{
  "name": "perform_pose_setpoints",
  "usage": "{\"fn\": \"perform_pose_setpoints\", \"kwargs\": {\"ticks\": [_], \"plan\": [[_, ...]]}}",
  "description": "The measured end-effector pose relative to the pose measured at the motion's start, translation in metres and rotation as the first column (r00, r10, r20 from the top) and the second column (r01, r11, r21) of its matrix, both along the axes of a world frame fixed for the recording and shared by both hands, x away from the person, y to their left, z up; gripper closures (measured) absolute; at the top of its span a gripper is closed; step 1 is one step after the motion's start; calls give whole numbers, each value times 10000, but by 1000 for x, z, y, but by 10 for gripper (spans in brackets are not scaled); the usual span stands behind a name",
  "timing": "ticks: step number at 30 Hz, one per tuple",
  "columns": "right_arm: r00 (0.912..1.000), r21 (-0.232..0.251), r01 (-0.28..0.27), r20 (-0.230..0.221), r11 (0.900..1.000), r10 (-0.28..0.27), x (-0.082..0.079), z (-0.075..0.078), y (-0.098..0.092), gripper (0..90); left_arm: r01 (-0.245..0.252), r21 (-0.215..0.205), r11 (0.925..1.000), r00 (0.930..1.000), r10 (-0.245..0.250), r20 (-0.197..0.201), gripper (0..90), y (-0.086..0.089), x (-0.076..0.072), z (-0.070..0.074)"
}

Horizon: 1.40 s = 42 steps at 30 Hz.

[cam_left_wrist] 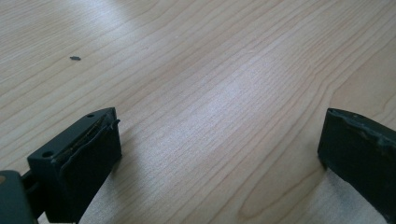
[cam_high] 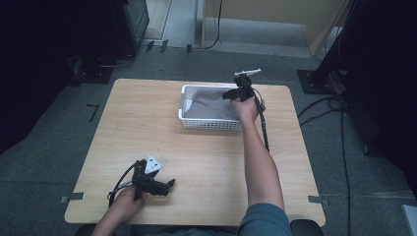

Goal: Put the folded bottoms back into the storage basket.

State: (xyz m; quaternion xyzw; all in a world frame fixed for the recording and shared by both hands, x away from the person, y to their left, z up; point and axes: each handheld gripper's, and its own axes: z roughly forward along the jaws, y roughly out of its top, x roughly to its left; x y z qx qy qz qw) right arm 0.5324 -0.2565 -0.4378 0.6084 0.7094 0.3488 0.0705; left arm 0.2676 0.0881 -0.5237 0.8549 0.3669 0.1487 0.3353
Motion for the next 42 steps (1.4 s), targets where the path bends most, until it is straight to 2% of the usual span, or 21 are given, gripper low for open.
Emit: {"fn": "perform_pose_setpoints", "kwargs": {"ticks": [5,7,10,12,14,17,20,21,23,27,29,37,40,42], "plan": [[9999,513,-97,36,9986,96,13,-16,12,601,2,8,10000,10000,-2,6,0,0,0,0],[9999,427,-157,-61,9990,160,17,-21,15,566,-13,29,10000,10000,13,-1,0,0,0,0],[9987,177,-217,475,9996,209,22,-28,18,497,-23,44,10000,10000,23,6,0,0,0,0],[9995,545,-35,315,9985,18,25,-34,16,480,-24,40,10000,10000,24,8,0,0,0,0],[9998,650,72,176,9979,-84,28,-39,16,471,-26,46,10000,10000,26,6,0,0,0,0],[9985,-14,-321,440,9995,321,27,-43,22,446,-25,38,10000,10000,25,7,0,0,0,0],[9911,-914,-1062,710,9901,1129,25,-48,32,408,-29,36,10000,10000,29,1,0,0,0,0],[9899,-1028,-1211,609,9873,1277,25,-49,34,407,-23,46,10000,10000,23,8,0,0,0,0],[9907,-785,-1322,216,9881,1343,25,-52,35,418,-23,48,10000,10000,23,9,0,0,0,0],[9927,-563,-1183,183,9914,1195,26,-50,33,434,-38,32,10000,10000,38,-5,0,0,0,0],[9935,-364,-1085,321,9934,1096,25,-47,31,429,-22,47,10000,10000,22,7,0,0,0,0],[9950,381,-849,563,9957,827,21,-26,23,402,-25,42,10000,10000,25,6,0,0,0,0],[9955,388,-846,465,9957,828,19,-19,19,402,-42,34,10000,10000,42,-3,0,0,0,0],[9941,356,-950,554,9948,930,16,-14,17,402,-38,32,10000,10000,38,-2,0,0,0,0]]}}
